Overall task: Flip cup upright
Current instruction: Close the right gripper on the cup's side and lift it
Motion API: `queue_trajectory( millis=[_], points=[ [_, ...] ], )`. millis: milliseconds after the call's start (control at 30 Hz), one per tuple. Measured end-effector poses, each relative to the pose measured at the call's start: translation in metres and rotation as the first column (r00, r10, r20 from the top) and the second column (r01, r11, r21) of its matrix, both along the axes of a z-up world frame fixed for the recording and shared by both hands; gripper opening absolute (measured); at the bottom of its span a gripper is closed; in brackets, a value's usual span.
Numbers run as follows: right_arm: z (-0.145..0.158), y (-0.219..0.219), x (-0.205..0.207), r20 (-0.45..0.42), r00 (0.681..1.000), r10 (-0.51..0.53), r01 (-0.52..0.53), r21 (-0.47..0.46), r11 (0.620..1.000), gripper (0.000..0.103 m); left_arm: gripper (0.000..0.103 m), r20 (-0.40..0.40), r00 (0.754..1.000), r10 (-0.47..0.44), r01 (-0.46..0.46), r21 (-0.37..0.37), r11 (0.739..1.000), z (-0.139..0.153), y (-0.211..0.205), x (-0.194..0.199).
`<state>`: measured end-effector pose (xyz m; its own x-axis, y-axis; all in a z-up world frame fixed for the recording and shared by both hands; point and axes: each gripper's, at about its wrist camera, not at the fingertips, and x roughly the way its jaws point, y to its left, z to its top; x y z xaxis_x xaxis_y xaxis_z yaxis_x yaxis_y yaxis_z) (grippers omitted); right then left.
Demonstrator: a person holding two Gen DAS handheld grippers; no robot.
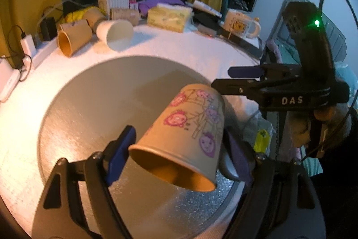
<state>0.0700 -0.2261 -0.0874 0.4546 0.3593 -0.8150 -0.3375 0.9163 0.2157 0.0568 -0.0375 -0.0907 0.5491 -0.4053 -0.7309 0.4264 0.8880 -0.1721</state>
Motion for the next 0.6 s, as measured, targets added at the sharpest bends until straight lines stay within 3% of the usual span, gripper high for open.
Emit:
queue_trajectory(
  millis=[333, 600],
  points=[
    [-0.010, 0.008, -0.001, -0.038, 0.998, 0.054, -0.054, -0.021, 0.998, 0.070, 0.082, -0.022, 1.000, -0.011, 0.010, -0.005, 1.000, -0.012, -0.007, 0.008],
    [-0.013, 0.011, -0.006, -0.055, 0.995, 0.081, -0.083, -0.031, 0.996, 0.070, 0.084, -0.043, 0.998, 0.038, -0.038, 0.004, 0.999, -0.012, 0.003, 0.009]
  ],
)
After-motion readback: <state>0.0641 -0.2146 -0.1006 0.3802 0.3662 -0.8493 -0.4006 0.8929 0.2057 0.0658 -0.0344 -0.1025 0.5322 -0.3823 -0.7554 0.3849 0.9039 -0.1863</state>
